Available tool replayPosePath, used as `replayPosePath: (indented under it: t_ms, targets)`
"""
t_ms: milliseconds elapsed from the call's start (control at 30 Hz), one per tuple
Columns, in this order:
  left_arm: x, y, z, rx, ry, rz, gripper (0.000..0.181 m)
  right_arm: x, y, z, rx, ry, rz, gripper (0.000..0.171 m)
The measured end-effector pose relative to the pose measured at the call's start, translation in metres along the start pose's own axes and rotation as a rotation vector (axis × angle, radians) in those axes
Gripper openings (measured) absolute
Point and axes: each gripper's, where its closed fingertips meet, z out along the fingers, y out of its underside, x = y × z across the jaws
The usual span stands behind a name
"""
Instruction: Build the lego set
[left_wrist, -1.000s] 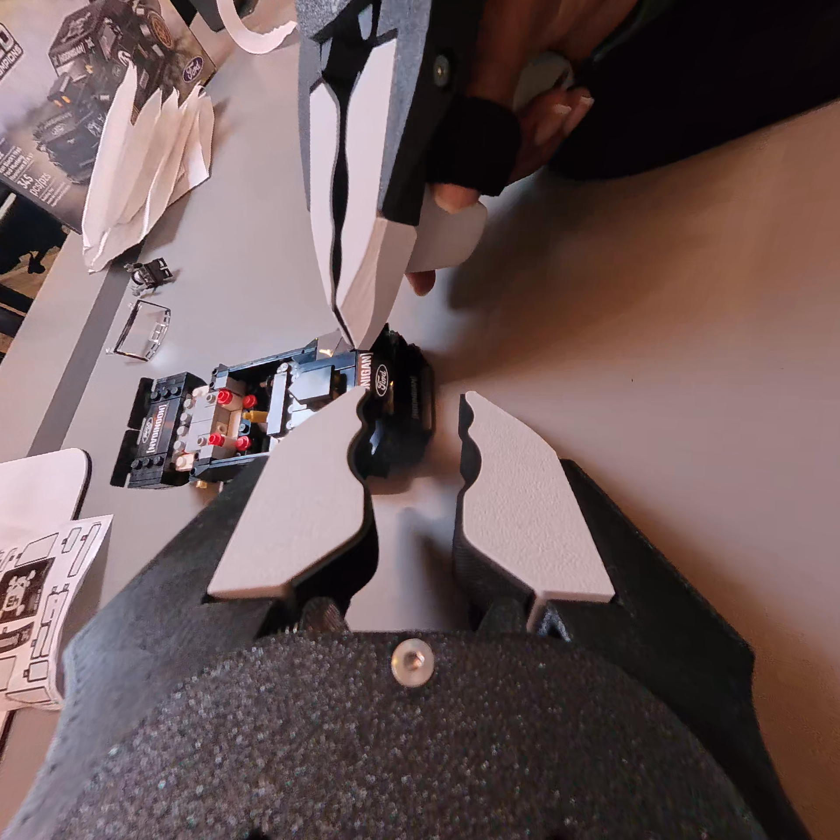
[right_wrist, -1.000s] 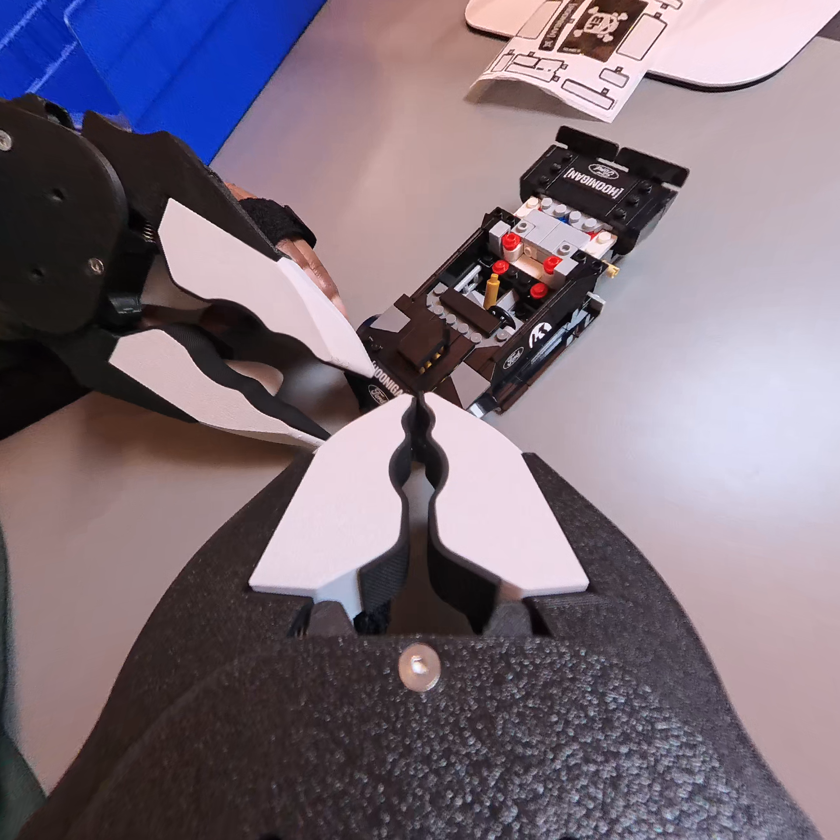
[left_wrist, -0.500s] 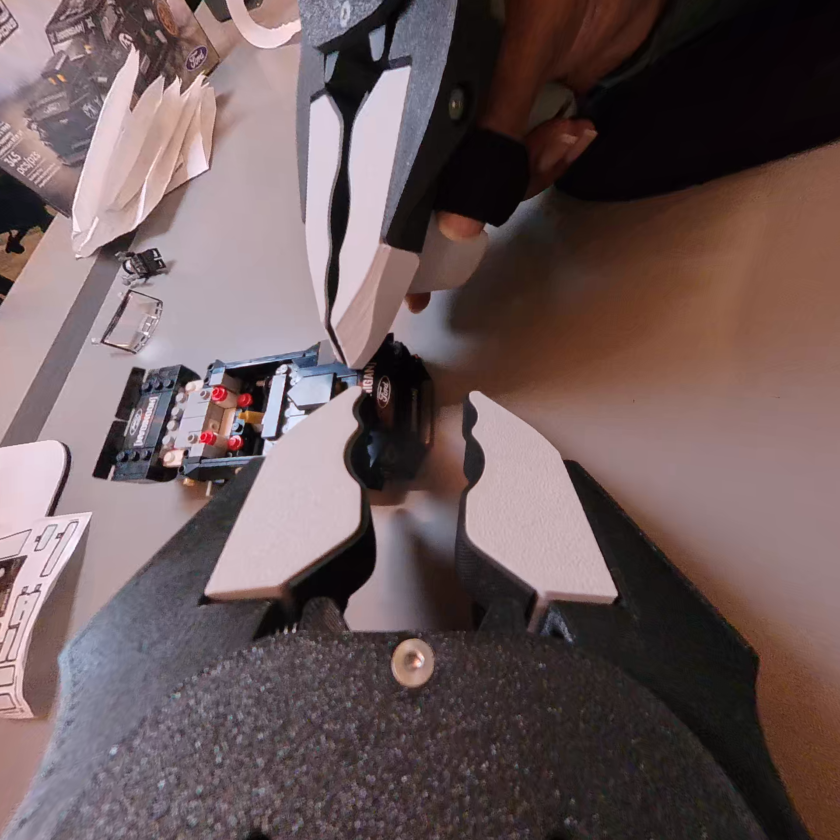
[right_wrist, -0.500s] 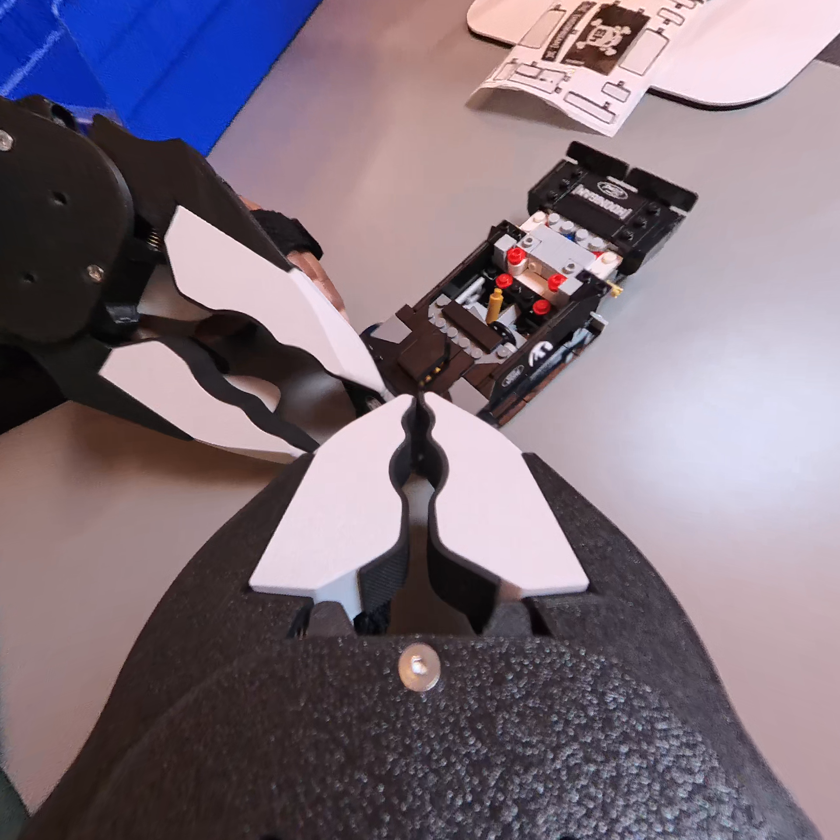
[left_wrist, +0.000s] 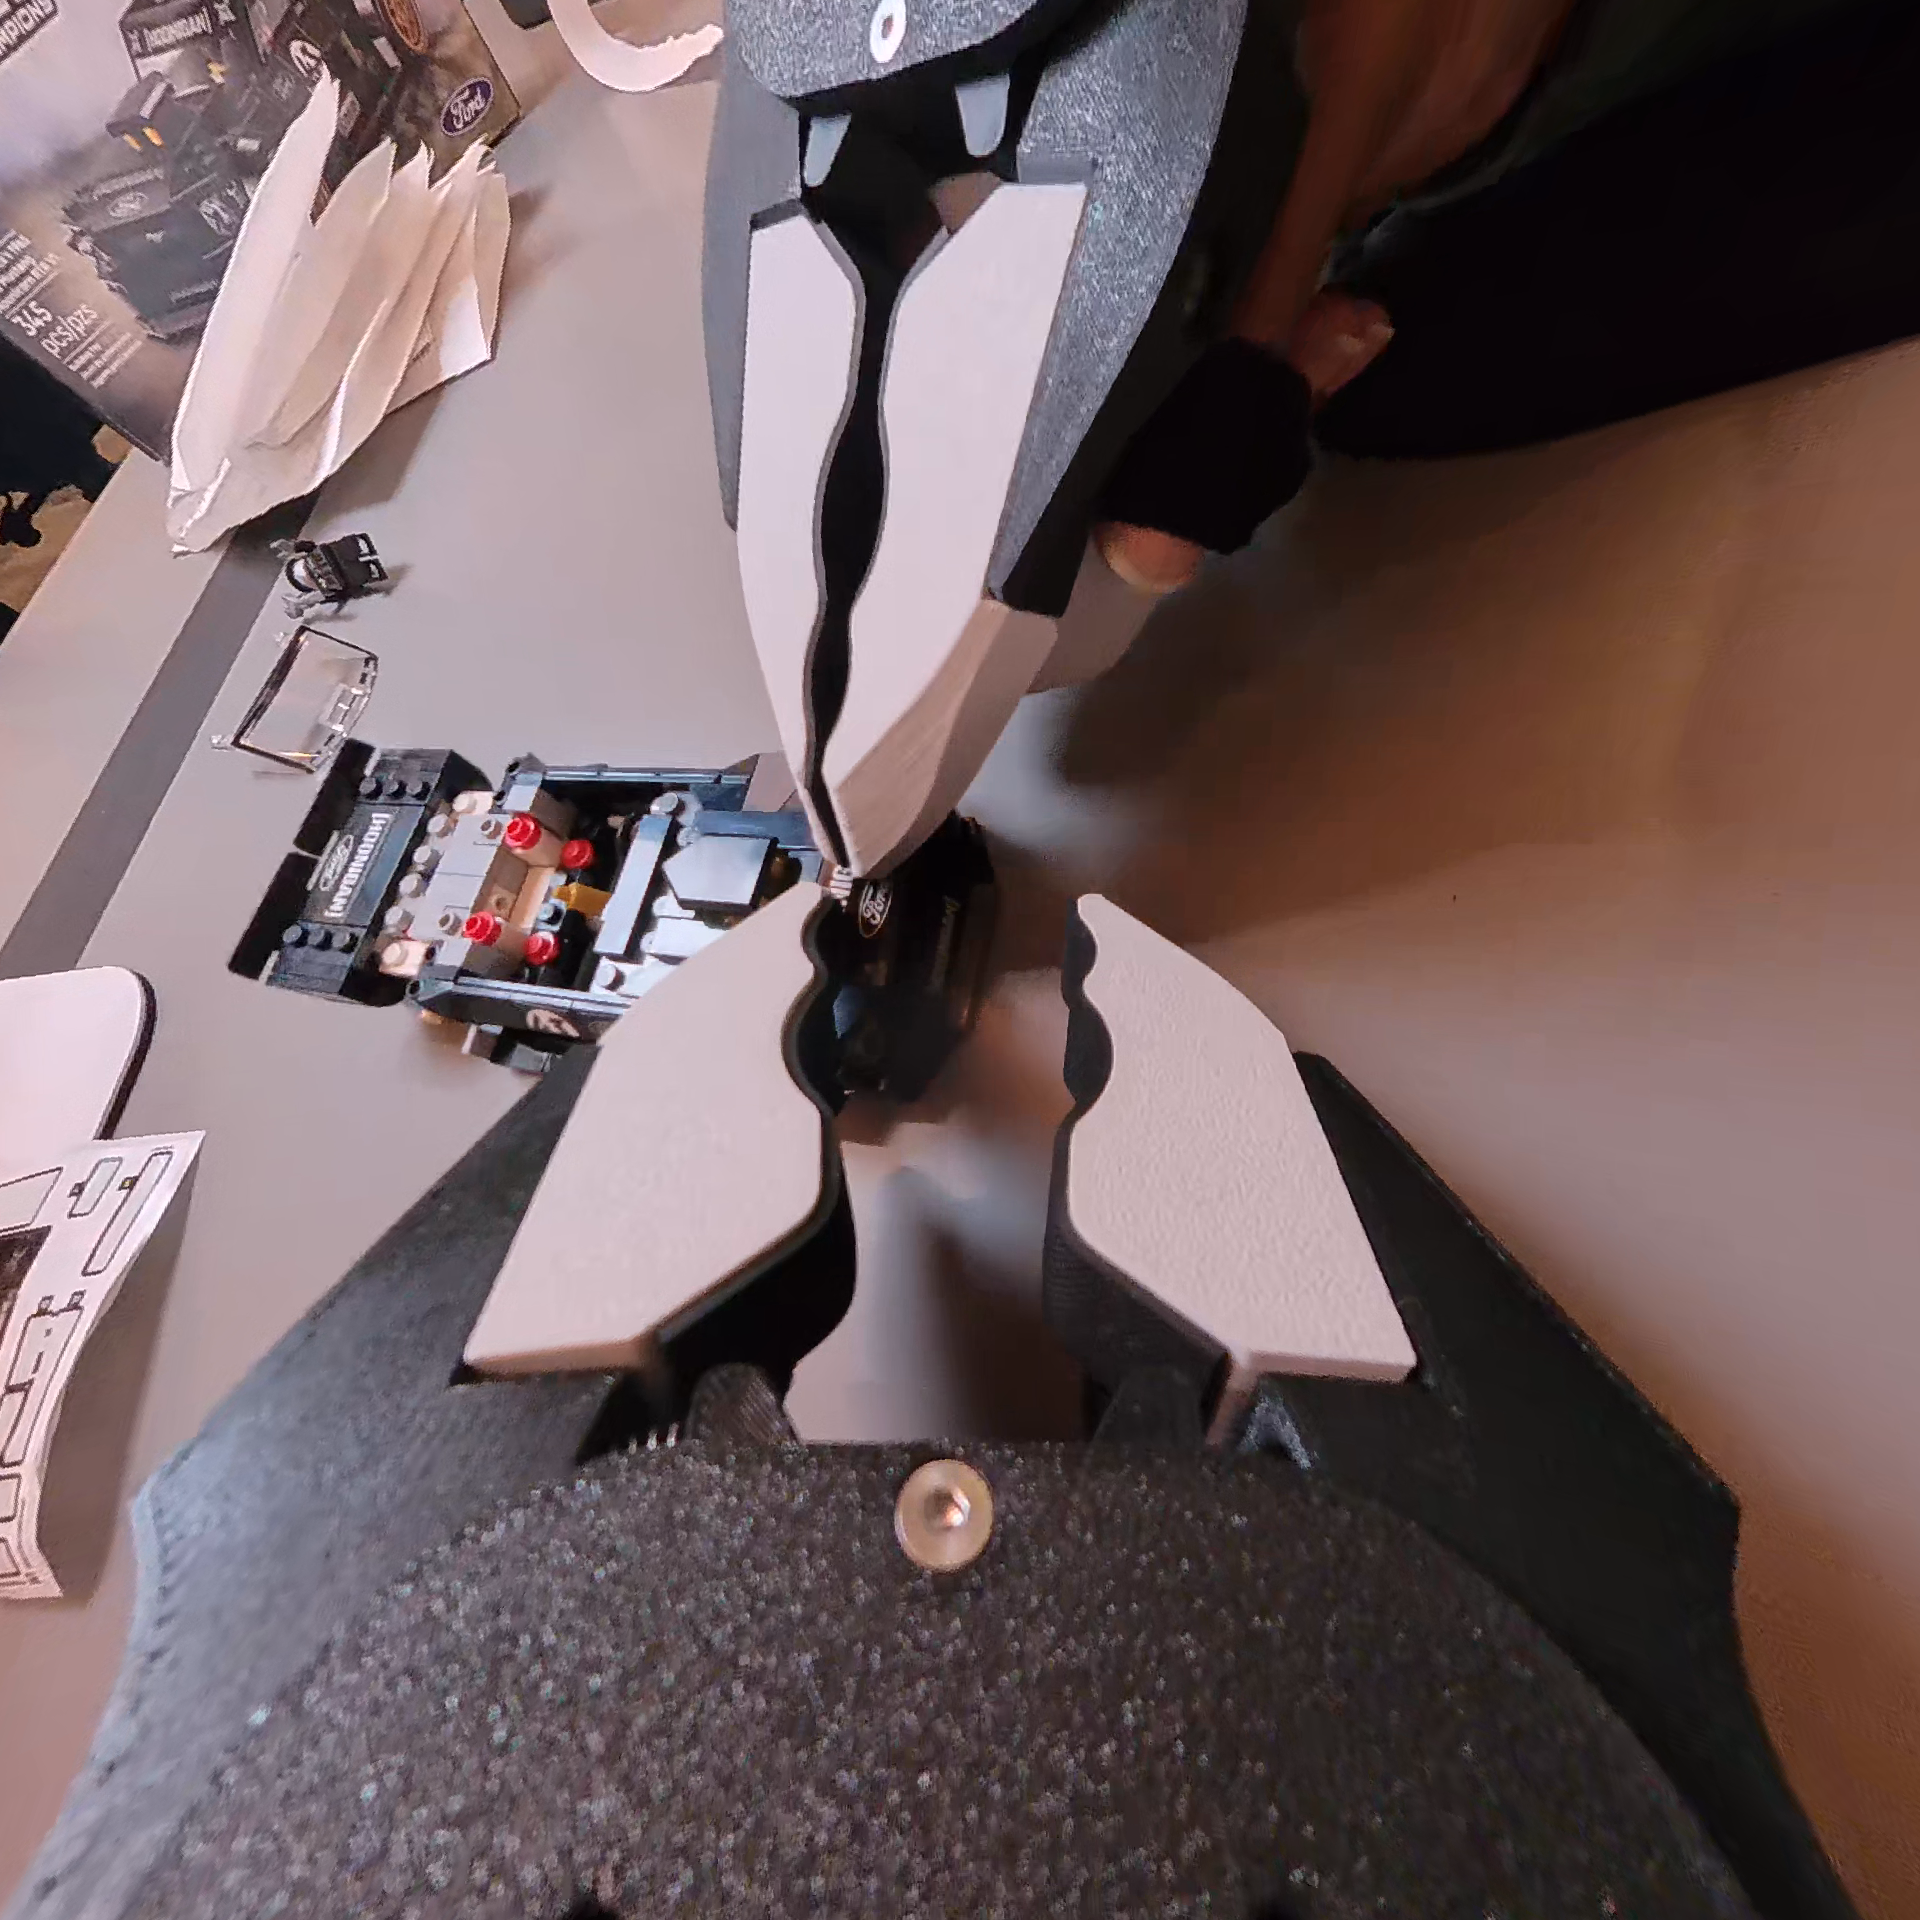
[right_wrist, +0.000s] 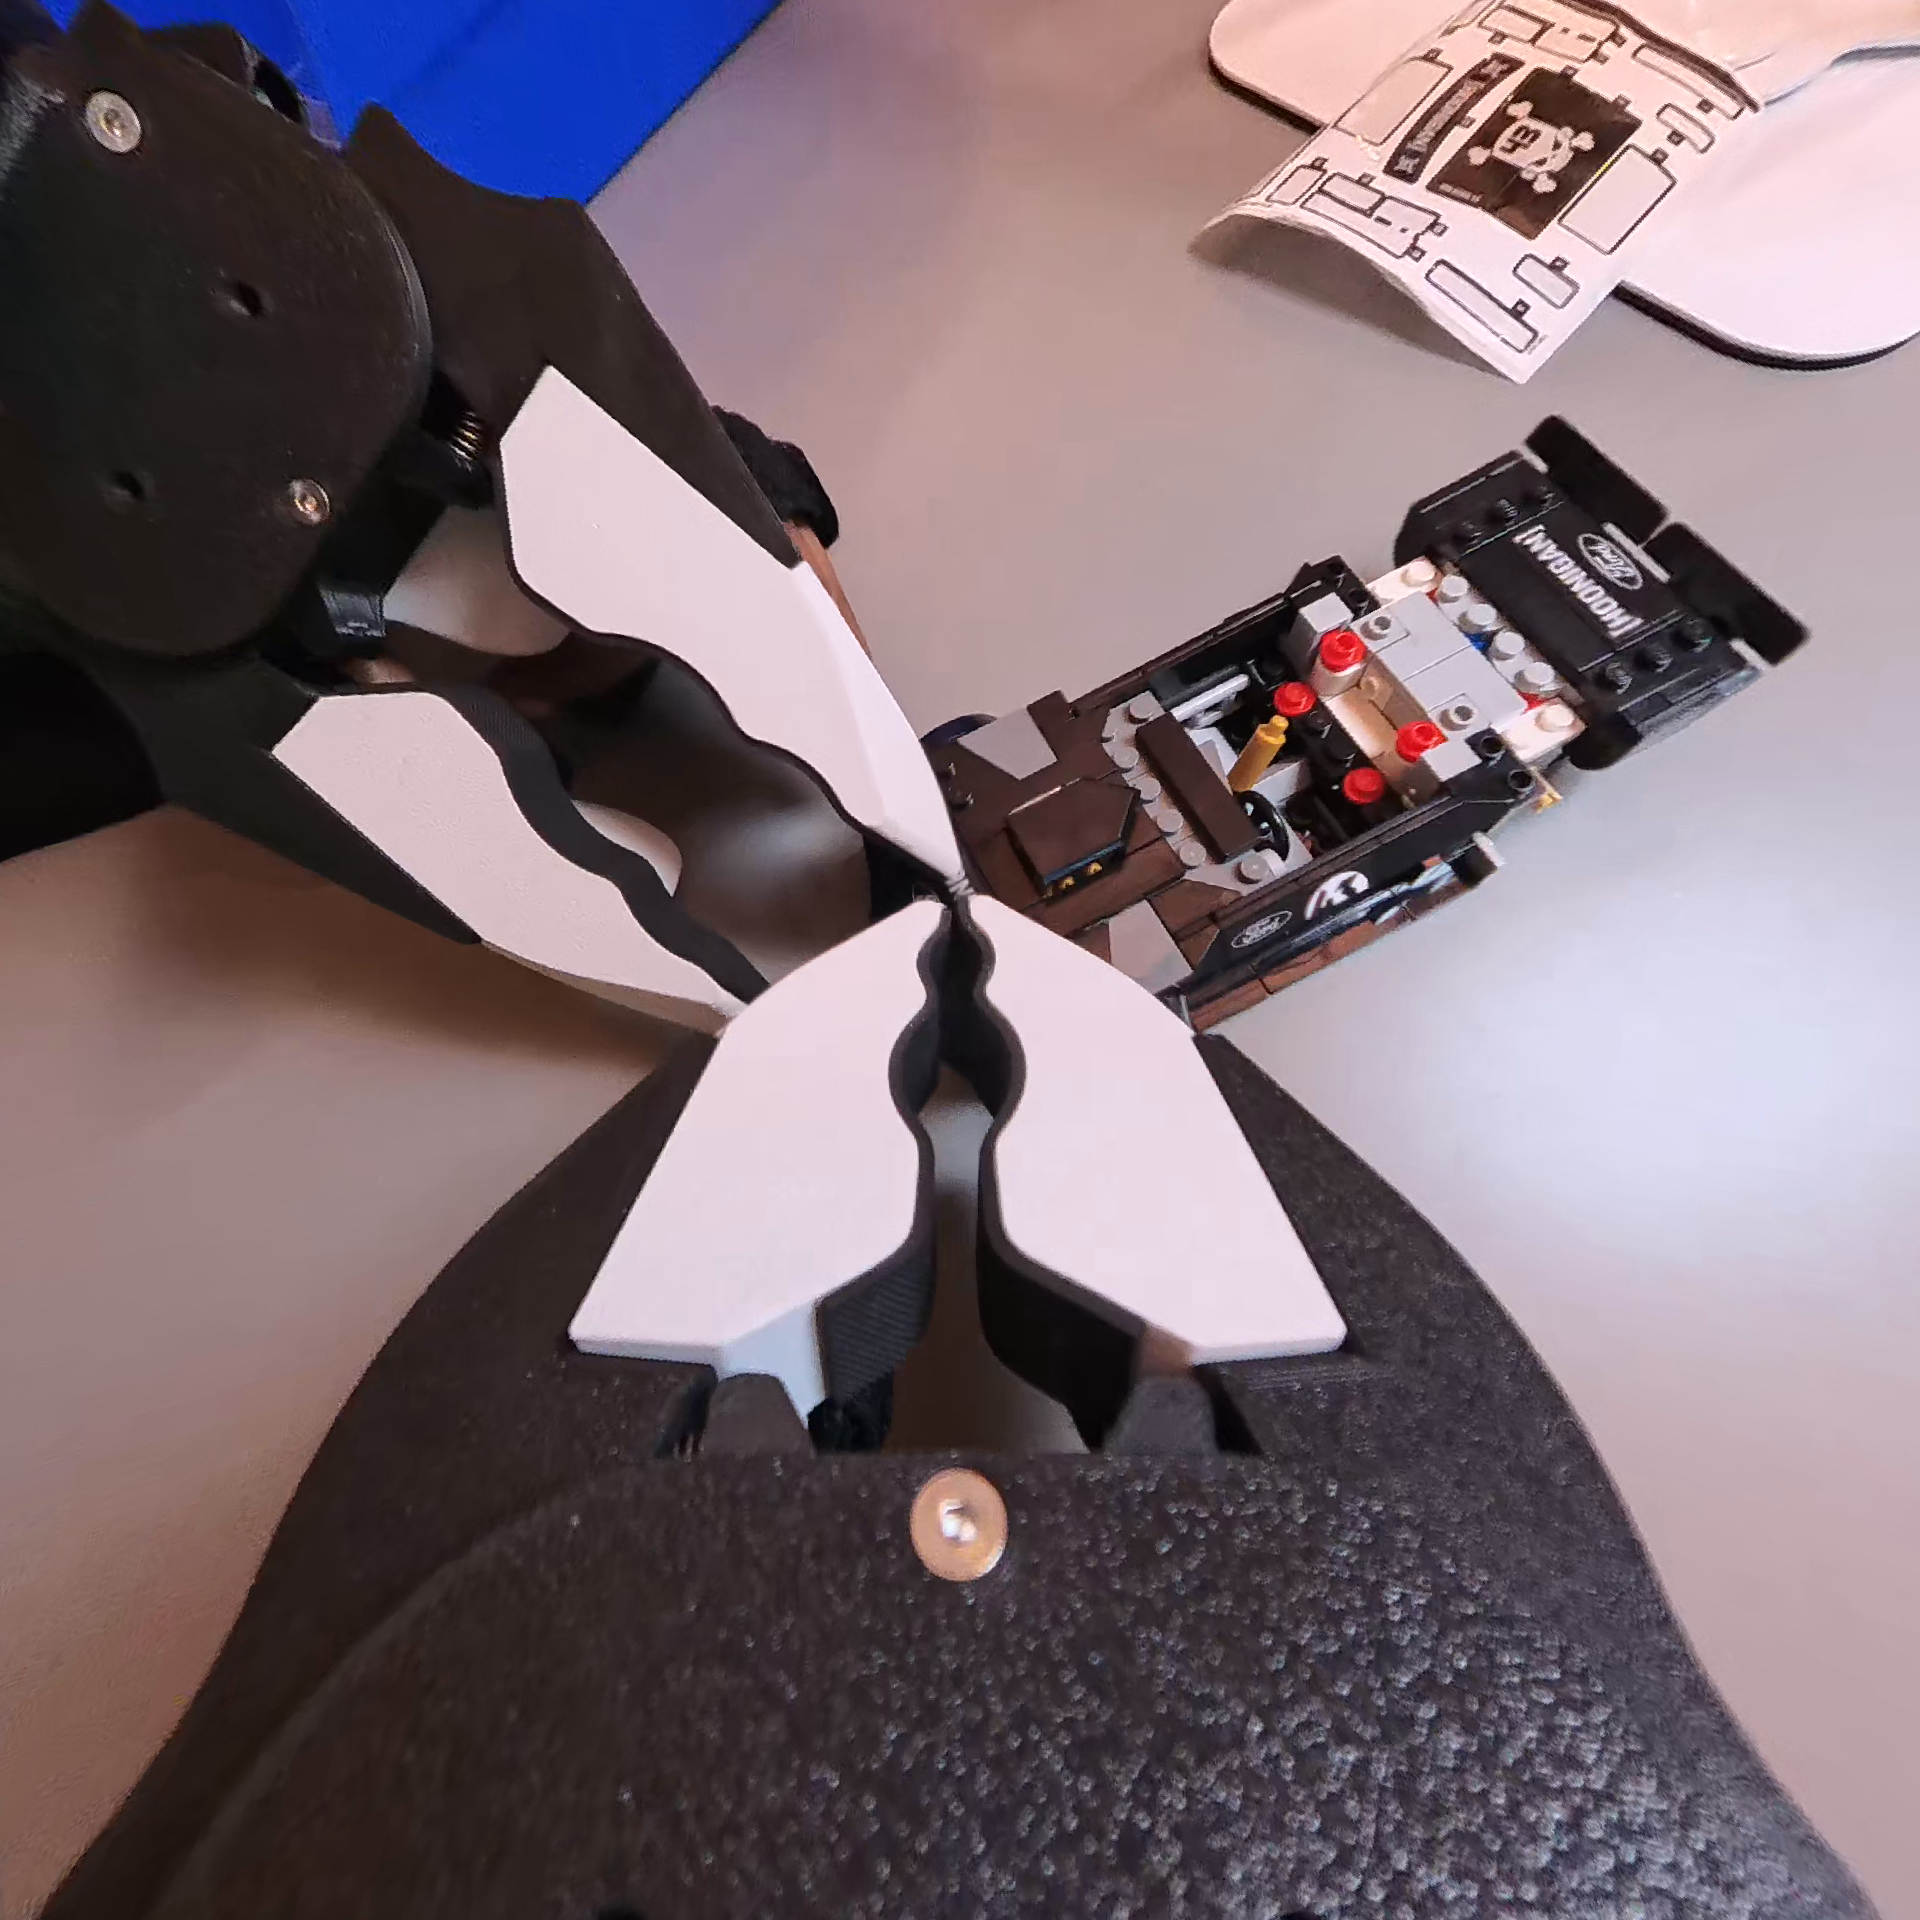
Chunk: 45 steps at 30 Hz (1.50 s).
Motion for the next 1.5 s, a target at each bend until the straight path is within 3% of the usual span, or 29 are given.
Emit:
replayPosePath:
  t_ms: [233, 700, 933, 1033, 1233, 1500]
  targets:
    - [0.009, 0.005, -0.003, -0.011, 0.011, 0.109, 0.036, 0.0, 0.002, -0.002, 0.009, 0.003, -0.003, 0.0]
    - [0.004, 0.014, -0.005, -0.052, 0.004, 0.074, 0.034, 0.002, 0.008, -0.008, 0.015, 0.001, 0.035, 0.0]
    - [-0.006, 0.001, -0.015, 0.024, -0.018, 0.016, 0.031, 0.011, 0.001, -0.023, 0.083, 0.02, 0.049, 0.0]
    - [-0.01, -0.001, -0.012, 0.039, -0.029, -0.001, 0.037, 0.013, -0.003, -0.019, 0.086, 0.057, -0.004, 0.007]
    - [-0.007, -0.004, -0.002, 0.03, -0.014, 0.007, 0.038, 0.006, -0.009, -0.001, 0.046, 0.122, -0.139, 0.003]
    - [-0.007, 0.003, 0.002, -0.008, -0.021, 0.01, 0.04, 0.011, -0.004, 0.003, 0.007, 0.144, -0.09, 0.0]
